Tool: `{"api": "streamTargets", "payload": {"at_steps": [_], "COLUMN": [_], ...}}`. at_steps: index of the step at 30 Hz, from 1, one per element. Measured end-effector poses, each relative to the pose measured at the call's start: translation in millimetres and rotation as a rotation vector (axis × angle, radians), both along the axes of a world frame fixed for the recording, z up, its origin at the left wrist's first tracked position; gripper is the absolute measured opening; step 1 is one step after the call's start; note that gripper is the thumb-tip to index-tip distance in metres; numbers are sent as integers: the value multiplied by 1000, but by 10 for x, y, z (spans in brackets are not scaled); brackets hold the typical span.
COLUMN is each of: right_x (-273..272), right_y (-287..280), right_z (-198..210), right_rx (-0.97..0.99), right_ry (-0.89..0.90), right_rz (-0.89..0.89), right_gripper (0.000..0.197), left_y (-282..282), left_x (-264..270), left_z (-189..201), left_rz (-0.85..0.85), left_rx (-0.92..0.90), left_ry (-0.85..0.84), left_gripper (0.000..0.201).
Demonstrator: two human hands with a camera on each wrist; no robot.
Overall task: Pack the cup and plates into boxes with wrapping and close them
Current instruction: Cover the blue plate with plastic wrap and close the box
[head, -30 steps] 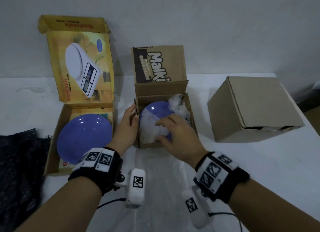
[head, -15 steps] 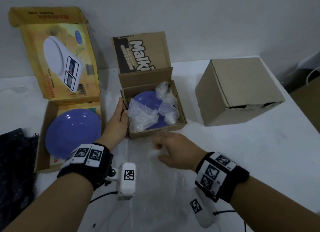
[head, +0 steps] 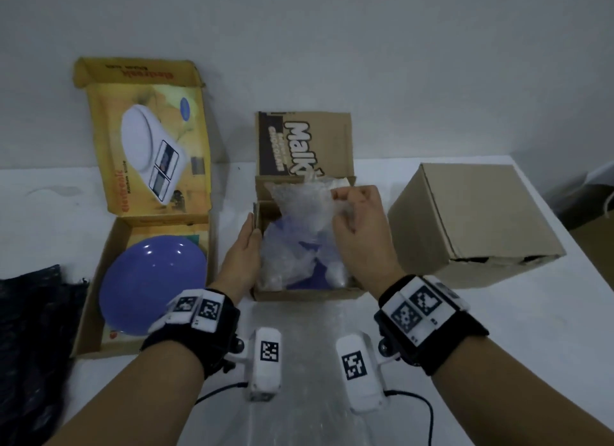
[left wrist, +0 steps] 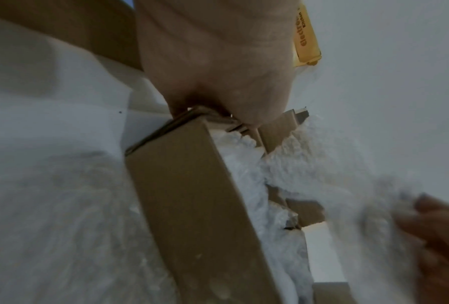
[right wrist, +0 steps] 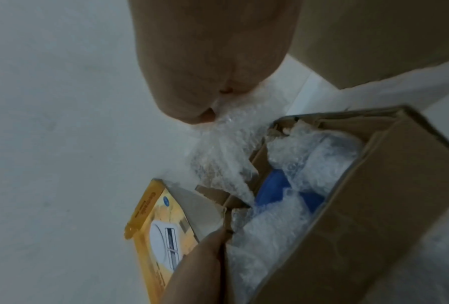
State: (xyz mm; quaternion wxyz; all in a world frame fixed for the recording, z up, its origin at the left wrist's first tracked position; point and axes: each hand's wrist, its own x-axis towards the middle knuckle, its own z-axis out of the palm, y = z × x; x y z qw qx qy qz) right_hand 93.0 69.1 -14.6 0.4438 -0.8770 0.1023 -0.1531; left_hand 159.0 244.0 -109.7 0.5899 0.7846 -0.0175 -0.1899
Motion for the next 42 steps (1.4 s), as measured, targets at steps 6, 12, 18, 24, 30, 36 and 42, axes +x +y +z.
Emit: {"api": "streamTargets", "payload": {"at_steps": [6,12,18,24,30,36,42], "right_x": [322,642,714,787,668,669,889], "right_y": [227,395,470,405,337,473,367], "right_z": [-274,-512,-456,-531,-672,-525,-489], "right_rx": [-612,-647,-1082,-801,-782,-1024,-544], "right_ry": [-47,419,298,257,139,304,681], "right_rz": [168,494,589,572,596,630,698], "right_gripper": [25,50,35,33,49,37,36], "left_y": [-106,-105,-88,-67,-61,-47,-41], "left_x": [-125,-72,-80,-90,-65,-61,-54], "left_z": [-69,-174,-202,-187,-234,-275,-251], "left_rz": [119,117,138,95,99,97,74], "left_rx": [-25,20,81,115,118,148,148], "left_ry": [-150,-167,-219,-207,-176,-225,-197], "left_gripper": [53,45,46,46,45,47,45]}}
